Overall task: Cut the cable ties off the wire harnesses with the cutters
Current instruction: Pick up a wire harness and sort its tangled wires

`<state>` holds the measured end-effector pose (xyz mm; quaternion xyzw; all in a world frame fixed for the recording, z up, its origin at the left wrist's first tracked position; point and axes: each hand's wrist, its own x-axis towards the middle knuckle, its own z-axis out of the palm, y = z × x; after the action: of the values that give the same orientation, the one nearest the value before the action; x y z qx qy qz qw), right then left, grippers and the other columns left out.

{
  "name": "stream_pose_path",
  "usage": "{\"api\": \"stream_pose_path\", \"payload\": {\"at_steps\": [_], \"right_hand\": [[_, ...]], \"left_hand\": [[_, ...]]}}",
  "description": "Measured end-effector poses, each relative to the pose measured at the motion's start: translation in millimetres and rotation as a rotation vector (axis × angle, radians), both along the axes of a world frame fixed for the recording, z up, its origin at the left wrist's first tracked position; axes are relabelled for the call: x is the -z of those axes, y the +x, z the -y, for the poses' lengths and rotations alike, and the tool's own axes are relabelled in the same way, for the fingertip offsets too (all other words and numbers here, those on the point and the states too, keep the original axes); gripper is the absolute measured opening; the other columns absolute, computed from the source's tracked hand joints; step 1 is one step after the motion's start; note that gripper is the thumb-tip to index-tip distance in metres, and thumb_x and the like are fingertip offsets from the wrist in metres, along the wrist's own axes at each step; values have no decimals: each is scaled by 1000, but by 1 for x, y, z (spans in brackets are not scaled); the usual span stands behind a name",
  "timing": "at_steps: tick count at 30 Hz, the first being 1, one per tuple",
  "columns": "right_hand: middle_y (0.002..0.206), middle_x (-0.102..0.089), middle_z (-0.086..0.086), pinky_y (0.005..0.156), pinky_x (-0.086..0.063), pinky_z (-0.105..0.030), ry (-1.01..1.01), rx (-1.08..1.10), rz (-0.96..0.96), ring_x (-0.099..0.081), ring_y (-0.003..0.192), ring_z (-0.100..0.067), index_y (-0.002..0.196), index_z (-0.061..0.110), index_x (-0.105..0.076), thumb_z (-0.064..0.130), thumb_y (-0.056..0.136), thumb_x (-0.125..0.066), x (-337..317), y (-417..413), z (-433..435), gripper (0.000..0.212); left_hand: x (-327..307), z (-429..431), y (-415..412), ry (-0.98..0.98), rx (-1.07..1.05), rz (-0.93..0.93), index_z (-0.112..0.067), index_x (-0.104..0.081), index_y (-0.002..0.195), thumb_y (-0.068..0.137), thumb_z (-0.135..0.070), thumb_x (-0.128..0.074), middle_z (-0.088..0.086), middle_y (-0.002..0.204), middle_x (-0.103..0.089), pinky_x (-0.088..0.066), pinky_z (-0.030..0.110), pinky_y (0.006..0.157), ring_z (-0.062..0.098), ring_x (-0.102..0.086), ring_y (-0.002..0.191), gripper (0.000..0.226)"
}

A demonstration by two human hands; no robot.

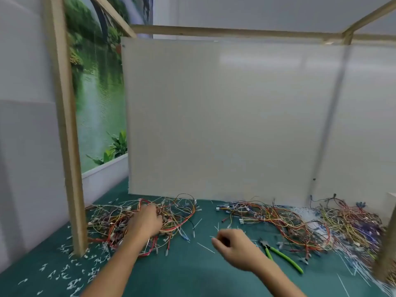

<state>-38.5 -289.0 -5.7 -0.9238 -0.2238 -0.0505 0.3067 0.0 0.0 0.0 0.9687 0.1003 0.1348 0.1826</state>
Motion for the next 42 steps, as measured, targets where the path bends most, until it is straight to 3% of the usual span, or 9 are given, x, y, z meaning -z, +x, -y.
{"api": "stream_pose_path", "payload": {"at_steps": [9, 12, 18, 23, 27, 30, 35, 39, 42], "right_hand": [[106, -73, -7, 82, -52, -32, -239, 4, -135, -65, 93, -20, 108, 10, -70, 33, 99, -56, 9, 107, -12, 29], [113, -73, -6, 86, -53, -32, -273, -54, -154, -67, 102, -23, 119, 12, -68, 27, 98, -57, 11, 123, -26, 28], [137, -56, -7, 105, -48, -43, -435, -222, -74, -56, 124, -28, 142, 19, -52, 34, 95, -69, 12, 140, -55, 53], [153, -37, -4, 108, -47, -50, -492, -229, -15, -54, 131, -31, 152, 25, -42, 49, 89, -75, 13, 147, -70, 75], [131, -52, -8, 98, -52, -48, -355, -166, 19, -60, 114, -30, 129, 19, -62, 57, 96, -61, -2, 152, -74, 51], [97, -68, -13, 80, -56, -46, -221, -98, 11, -66, 89, -34, 99, 8, -71, 49, 106, -49, -17, 157, -80, 47], [77, -75, -12, 64, -57, -35, 117, 22, 30, -66, 64, -25, 89, 6, -77, 36, 102, -62, -62, 175, -72, 36], [59, -60, -4, 52, -35, -26, 334, 119, 127, -43, 50, -13, 78, 5, -75, 37, 94, -74, -111, 184, -57, 36], [54, -62, 12, 45, -34, -14, 491, 174, 218, -44, 40, 2, 81, 16, -79, 30, 90, -78, -143, 185, -46, 17]], "left_hand": [[34, -1, 42, 118, -174, -49, -18, -53, 81, 100, -34, -54, -7, 71, -59, -51, 29, 54, 10, -57, 57, 25], [34, 3, 46, 74, -208, -33, -12, -53, 99, 99, -41, -55, -6, 74, -61, -49, 28, 51, 11, -58, 59, 29], [26, 9, 59, 41, -150, -107, -15, -60, 89, 101, -33, -55, -6, 63, -54, -38, 24, 48, 9, -46, 48, 22], [-14, 24, 62, -203, 26, 70, -11, -63, 63, 102, -32, -51, 1, 52, -55, -41, 26, 49, 15, -41, 41, 46], [-56, 36, 57, -496, 224, 277, -16, -63, 79, 98, -47, -58, 1, 58, -63, -50, 32, 51, 13, -59, 48, 37], [-73, 34, 59, -687, 381, 400, -18, -63, 90, 89, -54, -65, 2, 65, -69, -51, 22, 52, 11, -65, 53, 36], [-68, 15, 77, -797, 351, 671, -27, -59, 86, 92, -56, -61, -3, 76, -72, -56, 26, 63, 12, -70, 65, 30], [-51, 5, 84, -822, 328, 419, -33, -49, 107, 88, -68, -56, -16, 100, -72, -52, 32, 89, 1, -70, 93, 41], [-18, 11, 78, -581, 378, 66, -36, -43, 129, 73, -84, -59, -21, 130, -58, -49, 28, 93, 1, -60, 114, 76]]}}
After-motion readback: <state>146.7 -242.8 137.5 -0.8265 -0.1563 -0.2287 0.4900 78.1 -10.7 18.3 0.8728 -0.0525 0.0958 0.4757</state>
